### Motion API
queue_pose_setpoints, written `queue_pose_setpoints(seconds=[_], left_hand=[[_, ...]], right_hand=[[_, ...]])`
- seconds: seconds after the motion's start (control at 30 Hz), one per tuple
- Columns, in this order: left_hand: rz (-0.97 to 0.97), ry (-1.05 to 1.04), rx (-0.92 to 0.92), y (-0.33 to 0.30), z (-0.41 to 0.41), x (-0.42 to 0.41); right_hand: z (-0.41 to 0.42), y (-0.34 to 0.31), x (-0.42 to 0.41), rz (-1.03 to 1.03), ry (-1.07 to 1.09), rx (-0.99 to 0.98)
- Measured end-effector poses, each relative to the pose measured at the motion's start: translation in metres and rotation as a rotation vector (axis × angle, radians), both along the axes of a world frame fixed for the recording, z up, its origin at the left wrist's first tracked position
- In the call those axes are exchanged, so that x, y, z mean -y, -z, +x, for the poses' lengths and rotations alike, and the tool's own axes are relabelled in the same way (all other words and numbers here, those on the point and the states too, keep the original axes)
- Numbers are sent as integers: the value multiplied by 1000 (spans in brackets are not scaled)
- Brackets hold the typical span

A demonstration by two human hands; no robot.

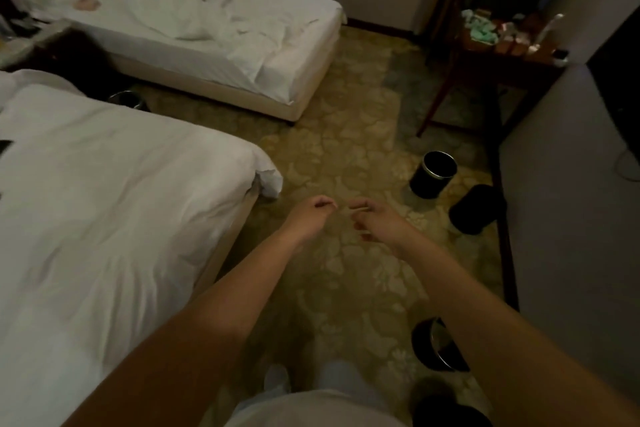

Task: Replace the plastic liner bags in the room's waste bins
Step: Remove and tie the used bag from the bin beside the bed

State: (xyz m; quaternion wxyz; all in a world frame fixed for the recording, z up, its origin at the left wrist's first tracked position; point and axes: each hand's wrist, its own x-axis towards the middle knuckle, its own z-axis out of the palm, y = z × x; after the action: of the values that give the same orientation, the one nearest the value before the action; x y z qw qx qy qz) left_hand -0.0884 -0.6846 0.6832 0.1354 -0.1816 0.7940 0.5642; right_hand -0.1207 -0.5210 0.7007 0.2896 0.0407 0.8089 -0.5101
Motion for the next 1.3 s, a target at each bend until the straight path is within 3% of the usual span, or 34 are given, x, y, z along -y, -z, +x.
queue_pose_setpoints(seconds=[0.3,0.6,0.77,1.0,1.3], left_hand=[[32,13,66,12,-140,-5],[-181,0,59,2,-313,-6],[-130,-162,111,4,-373,7],[12,-378,127,17,-446,74],[114,-493,110,41,-578,240]], right_hand=[[-148,19,-2,-14,16,71],[-330,24,0,-98,-53,87],[-410,24,13,-52,-137,84],[-507,45,97,-31,-258,122],[-660,66,270,73,-380,133]])
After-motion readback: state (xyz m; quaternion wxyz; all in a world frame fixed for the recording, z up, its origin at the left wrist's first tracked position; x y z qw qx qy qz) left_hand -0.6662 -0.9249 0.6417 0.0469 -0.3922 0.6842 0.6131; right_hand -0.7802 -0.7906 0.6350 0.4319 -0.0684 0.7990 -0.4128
